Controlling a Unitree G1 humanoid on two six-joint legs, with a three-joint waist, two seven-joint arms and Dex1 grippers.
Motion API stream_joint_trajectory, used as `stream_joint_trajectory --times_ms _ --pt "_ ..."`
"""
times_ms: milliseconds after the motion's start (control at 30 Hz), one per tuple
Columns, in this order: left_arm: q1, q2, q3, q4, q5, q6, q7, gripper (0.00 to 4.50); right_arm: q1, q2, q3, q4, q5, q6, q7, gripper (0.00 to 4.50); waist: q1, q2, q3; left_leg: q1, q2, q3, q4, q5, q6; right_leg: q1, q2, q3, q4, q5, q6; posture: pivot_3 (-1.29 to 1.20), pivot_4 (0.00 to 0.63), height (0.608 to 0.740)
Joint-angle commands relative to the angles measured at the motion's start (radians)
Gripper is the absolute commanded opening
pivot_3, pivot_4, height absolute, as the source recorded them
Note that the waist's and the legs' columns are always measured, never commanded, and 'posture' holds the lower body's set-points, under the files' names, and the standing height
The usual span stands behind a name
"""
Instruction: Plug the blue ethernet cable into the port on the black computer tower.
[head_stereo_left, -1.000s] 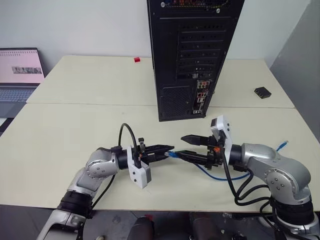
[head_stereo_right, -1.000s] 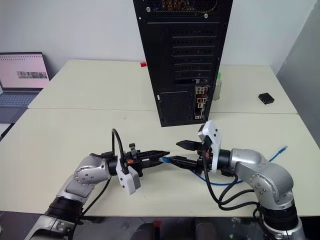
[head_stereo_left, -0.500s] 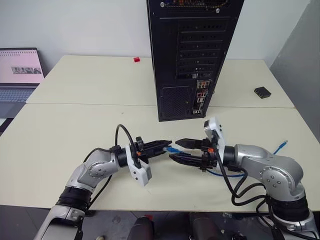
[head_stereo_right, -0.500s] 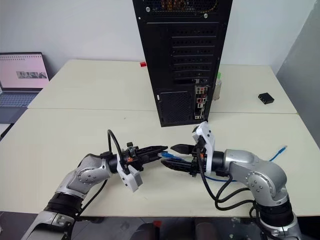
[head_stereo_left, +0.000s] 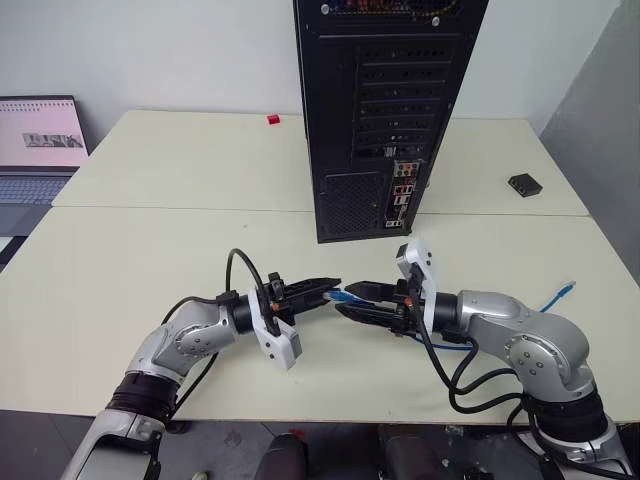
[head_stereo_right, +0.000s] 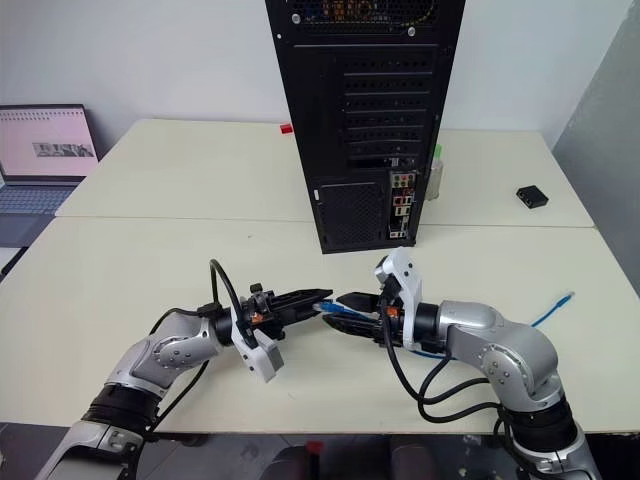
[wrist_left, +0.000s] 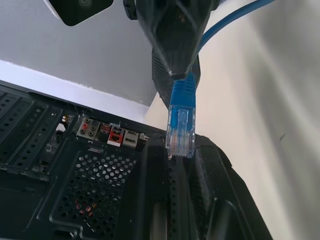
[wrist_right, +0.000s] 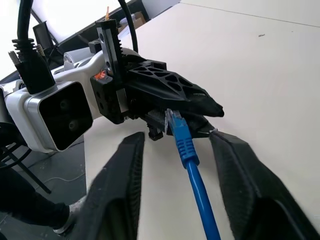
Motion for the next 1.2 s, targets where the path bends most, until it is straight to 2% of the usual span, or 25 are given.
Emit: stream_joint_trajectory --times_ms 33,200,567,633,667,967,1200 --pt "-0.005 0.015 -0.006 -0.027 0.003 -0.006 0.027 0.22 -0.012 0.007 -0.001 -0.006 0.004 -0.026 0.000 1.13 0.000 0.000 0.000 0.000 0.000 0.000 0.000 0.000 0.000 0.000 0.000 0.000 0.000 0.000 0.000 0.00 0.150 0.740" --pt "-0.006 0.016 -0.007 -0.027 0.012 -0.003 0.042 0.22 -0.016 0.004 0.000 -0.001 0.007 -0.023 0.005 0.00 0.000 0.000 0.000 0.000 0.000 0.000 0.000 0.000 0.000 0.000 0.000 0.000 0.000 0.000 0.000 0.00 0.150 0.740" --pt "-0.019 0.008 -0.008 -0.023 0.063 -0.002 0.082 0.22 -0.023 -0.009 -0.013 0.018 0.027 -0.002 0.016 0.00 0.000 0.000 0.000 0.000 0.000 0.000 0.000 0.000 0.000 0.000 0.000 0.000 0.000 0.000 0.000 0.00 0.150 0.740" --pt "-0.019 0.008 -0.019 -0.018 0.029 0.005 0.075 0.22 -0.025 -0.015 -0.014 0.020 0.025 -0.002 0.018 0.00 0.000 0.000 0.000 0.000 0.000 0.000 0.000 0.000 0.000 0.000 0.000 0.000 0.000 0.000 0.000 0.00 0.150 0.740" --pt "-0.020 0.009 -0.029 -0.013 -0.003 0.013 0.062 0.57 -0.027 -0.017 -0.014 0.022 0.023 -0.003 0.019 0.00 0.000 0.000 0.000 0.000 0.000 0.000 0.000 0.000 0.000 0.000 0.000 0.000 0.000 0.000 0.000 0.00 0.150 0.740" --pt "-0.018 0.027 -0.074 -0.005 -0.121 0.078 -0.011 2.38 -0.024 -0.032 -0.033 0.022 0.024 -0.010 0.019 0.00 0.000 0.000 0.000 0.000 0.000 0.000 0.000 0.000 0.000 0.000 0.000 0.000 0.000 0.000 0.000 0.00 0.150 0.740" --pt "0.014 0.036 -0.039 -0.009 -0.206 0.176 -0.032 3.89 0.007 -0.071 -0.136 -0.009 0.040 -0.012 -0.017 0.00 0.000 0.000 0.000 0.000 0.000 0.000 0.000 0.000 0.000 0.000 0.000 0.000 0.000 0.000 0.000 0.00 0.150 0.740"
